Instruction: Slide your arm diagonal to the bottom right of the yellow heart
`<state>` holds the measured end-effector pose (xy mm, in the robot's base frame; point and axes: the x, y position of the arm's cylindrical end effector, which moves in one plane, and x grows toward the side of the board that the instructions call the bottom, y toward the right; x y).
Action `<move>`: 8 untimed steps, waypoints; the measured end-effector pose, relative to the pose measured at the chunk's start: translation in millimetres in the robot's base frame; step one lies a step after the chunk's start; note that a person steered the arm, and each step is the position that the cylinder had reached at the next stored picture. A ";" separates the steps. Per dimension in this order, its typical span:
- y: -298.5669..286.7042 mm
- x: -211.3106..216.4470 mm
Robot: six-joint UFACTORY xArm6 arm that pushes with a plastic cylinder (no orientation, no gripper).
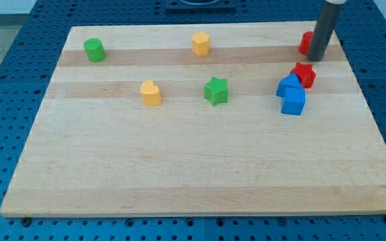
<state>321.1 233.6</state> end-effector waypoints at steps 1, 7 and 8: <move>19.7 42.0; -91.2 236.8; -171.9 214.4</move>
